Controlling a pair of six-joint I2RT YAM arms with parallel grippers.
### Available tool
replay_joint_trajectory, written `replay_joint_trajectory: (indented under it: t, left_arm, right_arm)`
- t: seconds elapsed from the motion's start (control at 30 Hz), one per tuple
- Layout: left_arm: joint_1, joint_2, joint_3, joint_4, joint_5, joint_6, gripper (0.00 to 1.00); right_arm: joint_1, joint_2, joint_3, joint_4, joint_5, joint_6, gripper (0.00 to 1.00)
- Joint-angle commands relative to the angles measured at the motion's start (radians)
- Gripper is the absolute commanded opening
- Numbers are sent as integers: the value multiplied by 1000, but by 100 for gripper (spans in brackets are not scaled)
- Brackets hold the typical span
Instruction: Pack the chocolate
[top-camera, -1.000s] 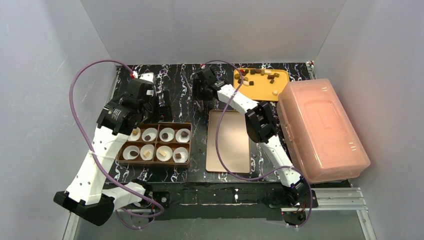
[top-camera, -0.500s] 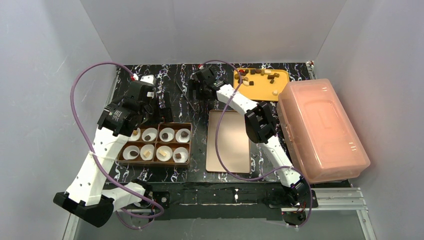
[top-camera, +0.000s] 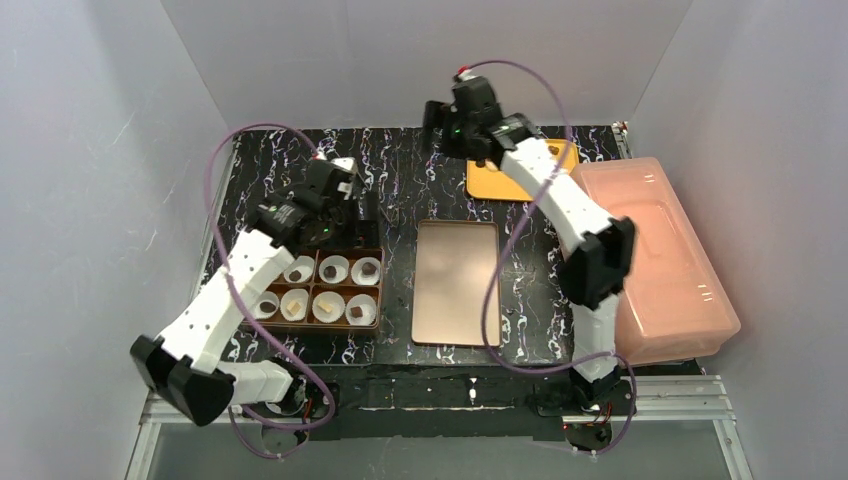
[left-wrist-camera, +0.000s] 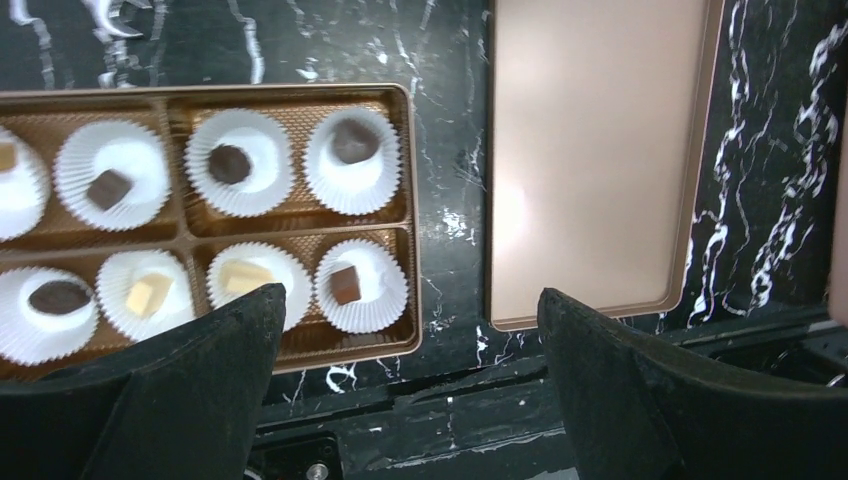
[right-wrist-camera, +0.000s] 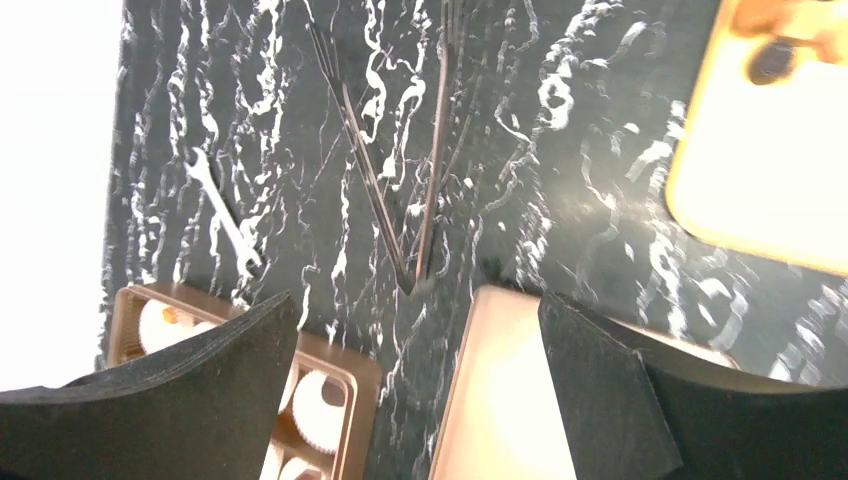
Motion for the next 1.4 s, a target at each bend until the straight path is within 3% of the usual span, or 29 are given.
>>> replay_joint_trajectory:
  t: [0.0,0.27,0.57,0.93,1.1,1.37]
  left_arm:
    - [-89,115,-10,109,2,-30,94]
    - [-163,401,34,244,-14,-34,75]
    - [-166,656,72,363,39,0,51]
    - [-161,806,108,386,27,37,29]
    - [-153,799,131,352,13,59,0]
    - [-126,810,292,187,75,156,0]
  right_arm:
    - [-32,-300,-236,-85,59,44,98]
    - [-43,-767,-719,-77,107,89,98]
    - [-27,-1009,-1012,-71,60,151,95]
    - [178,-1100,-1149,-122,138,151,94]
    - [281,-1123,-1198,-100,176,111,94]
    - [443,-1102,-1272,43,209,-38,98]
